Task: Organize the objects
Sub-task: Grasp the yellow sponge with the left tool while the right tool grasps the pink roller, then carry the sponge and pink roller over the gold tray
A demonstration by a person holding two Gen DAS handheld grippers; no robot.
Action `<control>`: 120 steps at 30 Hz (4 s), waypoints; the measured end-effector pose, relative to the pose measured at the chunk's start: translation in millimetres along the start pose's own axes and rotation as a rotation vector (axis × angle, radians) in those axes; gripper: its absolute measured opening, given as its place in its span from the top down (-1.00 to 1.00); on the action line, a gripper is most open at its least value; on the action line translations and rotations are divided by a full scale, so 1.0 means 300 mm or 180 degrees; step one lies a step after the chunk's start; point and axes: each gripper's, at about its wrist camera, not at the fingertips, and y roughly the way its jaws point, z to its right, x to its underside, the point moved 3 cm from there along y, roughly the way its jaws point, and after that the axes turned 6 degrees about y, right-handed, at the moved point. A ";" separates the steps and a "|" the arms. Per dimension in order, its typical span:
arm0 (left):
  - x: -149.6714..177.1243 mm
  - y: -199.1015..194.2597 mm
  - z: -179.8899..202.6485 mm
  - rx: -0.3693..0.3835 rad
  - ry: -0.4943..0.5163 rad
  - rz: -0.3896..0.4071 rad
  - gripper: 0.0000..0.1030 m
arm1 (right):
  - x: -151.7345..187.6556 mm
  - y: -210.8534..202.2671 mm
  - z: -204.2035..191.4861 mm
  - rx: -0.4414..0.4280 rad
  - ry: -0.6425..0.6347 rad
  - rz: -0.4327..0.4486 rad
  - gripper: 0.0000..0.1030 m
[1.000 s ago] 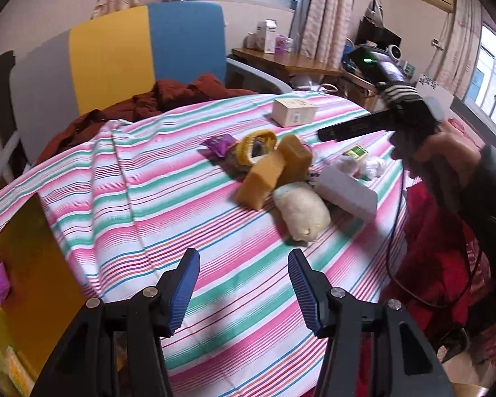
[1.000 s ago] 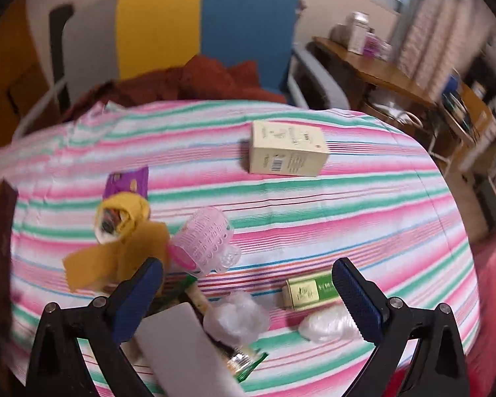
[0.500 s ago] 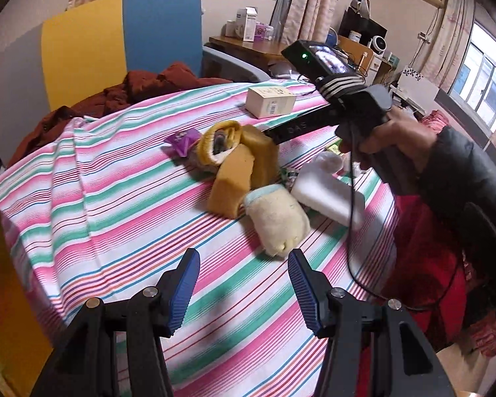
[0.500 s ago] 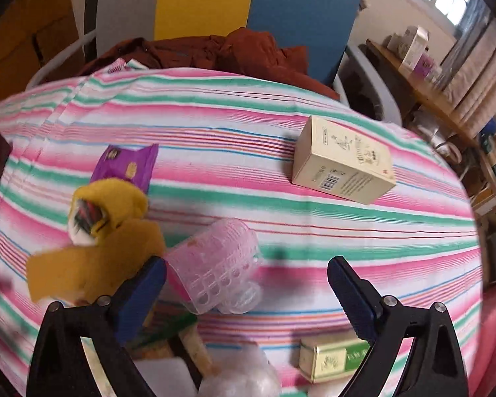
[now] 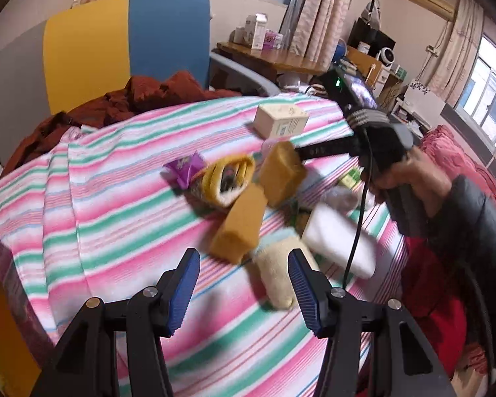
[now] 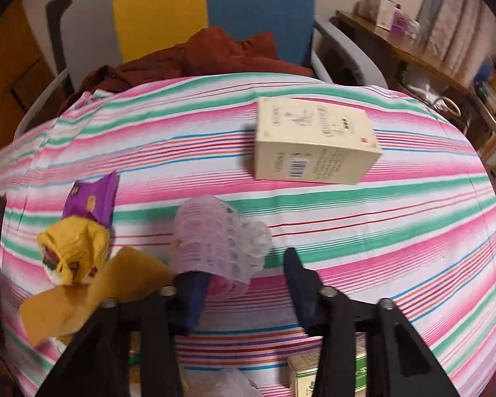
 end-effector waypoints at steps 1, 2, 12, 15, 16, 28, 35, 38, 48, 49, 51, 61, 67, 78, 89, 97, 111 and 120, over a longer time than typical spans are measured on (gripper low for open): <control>-0.020 0.000 0.004 0.0007 0.0021 0.0034 -0.09 | -0.002 -0.002 0.005 -0.0017 0.0037 0.0007 0.22; -0.037 0.001 0.007 0.0013 0.0065 0.0069 -0.09 | -0.007 -0.001 0.013 -0.0035 0.0065 0.0002 0.29; -0.222 0.157 0.130 0.0158 0.0969 0.0023 -0.13 | -0.013 0.000 0.043 -0.0233 0.0308 -0.0068 0.58; -0.249 0.233 0.168 0.0266 0.1228 -0.0090 -0.27 | -0.011 0.004 0.039 -0.0261 0.0308 -0.0075 0.58; -0.253 0.263 0.179 0.0308 0.1311 -0.0171 -0.29 | -0.012 0.008 0.043 -0.0300 0.0333 -0.0095 0.56; -0.303 0.511 0.186 0.0487 0.1507 -0.0460 -0.31 | -0.019 0.029 0.062 -0.0445 0.0408 -0.0148 0.36; -0.316 0.514 0.165 0.0655 0.1275 -0.0389 0.06 | -0.027 0.041 0.062 -0.0456 0.0455 -0.0121 0.36; -0.310 0.466 0.164 0.0653 0.1273 -0.0294 0.09 | -0.025 0.034 0.057 -0.0460 0.0405 -0.0097 0.52; -0.308 0.232 0.142 0.0618 0.0902 0.0160 0.08 | -0.031 0.015 0.069 -0.0464 0.0466 -0.0003 0.65; -0.306 0.198 0.140 0.0602 0.0857 0.0218 0.08 | -0.033 0.008 0.068 -0.0486 0.0470 0.0022 0.67; -0.297 0.132 0.134 0.0591 0.0772 0.0332 0.08 | -0.034 -0.001 0.069 -0.0494 0.0491 0.0058 0.68; -0.180 -0.057 0.054 0.0351 0.0378 0.0477 0.07 | -0.046 -0.074 0.075 -0.0745 0.0589 0.0312 0.68; -0.088 -0.157 -0.037 0.0163 0.0164 0.0500 0.07 | -0.050 -0.161 0.021 -0.0944 0.0506 0.0522 0.68; 0.073 -0.325 -0.197 -0.0188 -0.0267 0.0600 0.07 | -0.010 -0.344 -0.159 -0.1099 0.0175 0.0759 0.68; 0.321 -0.513 -0.403 -0.0595 -0.0888 0.0696 0.07 | 0.079 -0.472 -0.522 -0.1536 -0.0390 0.0765 0.68; 0.479 -0.634 -0.585 -0.1029 -0.1314 0.0764 0.07 | 0.219 -0.506 -0.895 -0.1879 -0.0981 0.0563 0.68; 0.660 -0.720 -0.872 -0.1700 -0.1830 0.0643 -0.09 | 0.401 -0.398 -1.277 -0.1815 -0.1434 0.0120 0.68; 0.694 -0.754 -0.908 -0.1857 -0.1966 0.0596 -0.55 | 0.368 -0.353 -1.395 -0.1763 -0.1117 0.0051 -0.20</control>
